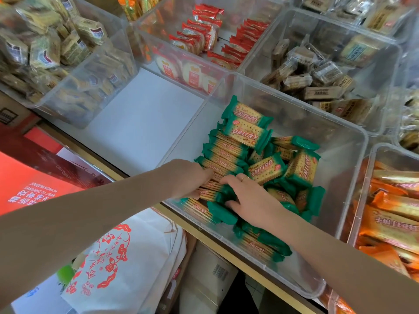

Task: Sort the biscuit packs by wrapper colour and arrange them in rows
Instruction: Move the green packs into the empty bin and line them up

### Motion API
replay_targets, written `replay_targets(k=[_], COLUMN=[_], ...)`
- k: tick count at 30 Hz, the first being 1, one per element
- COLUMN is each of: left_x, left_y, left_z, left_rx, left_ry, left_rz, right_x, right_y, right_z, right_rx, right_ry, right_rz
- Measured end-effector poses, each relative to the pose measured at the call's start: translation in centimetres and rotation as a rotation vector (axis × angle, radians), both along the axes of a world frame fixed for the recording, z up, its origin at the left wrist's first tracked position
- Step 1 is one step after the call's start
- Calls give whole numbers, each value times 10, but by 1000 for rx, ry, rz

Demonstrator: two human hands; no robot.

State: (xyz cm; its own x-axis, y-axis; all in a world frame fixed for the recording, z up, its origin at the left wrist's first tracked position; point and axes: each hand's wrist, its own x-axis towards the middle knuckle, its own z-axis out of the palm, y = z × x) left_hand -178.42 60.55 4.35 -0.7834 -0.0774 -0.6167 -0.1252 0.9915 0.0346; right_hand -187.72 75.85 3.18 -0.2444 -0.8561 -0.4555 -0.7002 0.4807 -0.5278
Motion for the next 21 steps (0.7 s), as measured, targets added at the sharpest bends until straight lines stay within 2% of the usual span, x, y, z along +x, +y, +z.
replay_targets(k=[3,7,9,12,15,17,21], left_x=[2,4,5,4,3,3,1], left_y=[-2,-2,-2,-2,-2,-1,-3], left_z=[2,0,-1,1,0,0,0], left_rx=[13,12,28,39,10,5,50], left_ry=[121,211,239,221,195,176,185], left_rz=[-68,-100,-110,-104,-117,-113,-47], right_x=[4,-3,-11,-7,10,13,-6], right_y=[-7,3,14,22,16,12,20], right_z=[-3,14,23,25,11,9,16], right_rx=[1,-52,-75,46,89,26,-75], right_ry=[-42,156,170,172,339,333,116], right_rz=[-16,29,54,253,367,317,67])
